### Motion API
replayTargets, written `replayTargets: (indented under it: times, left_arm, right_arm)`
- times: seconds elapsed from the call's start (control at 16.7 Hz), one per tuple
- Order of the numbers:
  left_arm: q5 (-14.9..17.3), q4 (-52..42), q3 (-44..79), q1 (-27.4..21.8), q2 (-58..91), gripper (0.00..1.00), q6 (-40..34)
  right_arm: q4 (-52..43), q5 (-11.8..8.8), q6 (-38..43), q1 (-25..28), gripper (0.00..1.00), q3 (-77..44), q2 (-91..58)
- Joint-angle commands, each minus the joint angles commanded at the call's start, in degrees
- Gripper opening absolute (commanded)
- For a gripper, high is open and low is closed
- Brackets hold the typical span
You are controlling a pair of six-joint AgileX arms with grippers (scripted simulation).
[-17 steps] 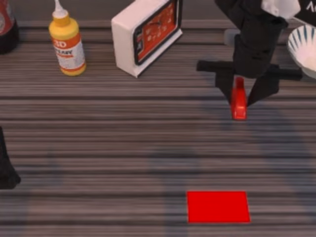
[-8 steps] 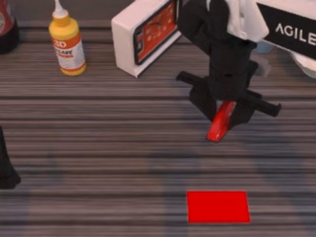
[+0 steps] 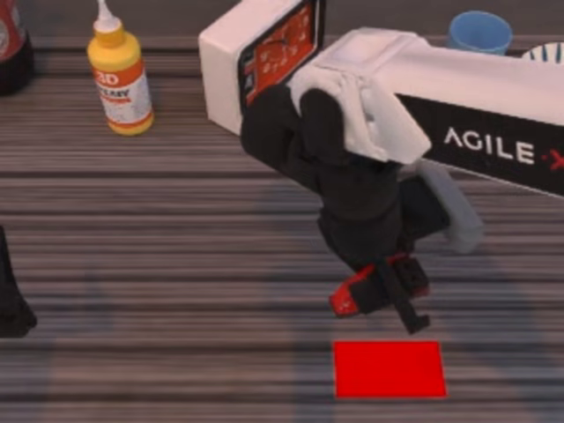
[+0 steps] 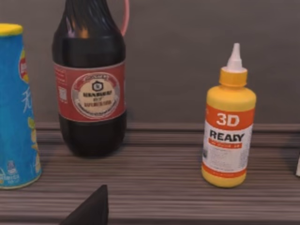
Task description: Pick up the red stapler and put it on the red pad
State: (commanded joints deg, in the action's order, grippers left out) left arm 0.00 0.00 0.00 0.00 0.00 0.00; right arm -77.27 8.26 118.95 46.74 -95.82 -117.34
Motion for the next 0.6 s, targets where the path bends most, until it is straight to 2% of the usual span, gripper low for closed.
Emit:
replayTargets:
  times: [0.18,0.3,0.42,0.6]
  left_arm:
    - [0.0,0.0,0.0,0.0,0.0,1.0,0.0]
    - [0.0,0.0,0.0,0.0,0.0,1.0,0.0]
    - [0.0,0.0,0.0,0.0,0.0,1.0,0.0]
    - [0.0,0.0,0.0,0.0,0.0,1.0,0.0]
  right_arm:
    - [0.39,1.6,14.95,4.15,0.0,3.55,2.73]
    - [0.88,2.48,21.95,6.23,0.0,5.54,4.56]
    - [1.38,3.12,26.53,7.65,0.0,7.02,6.05]
    - [1.69,3.48,28.84,8.39,0.0,7.8,6.89]
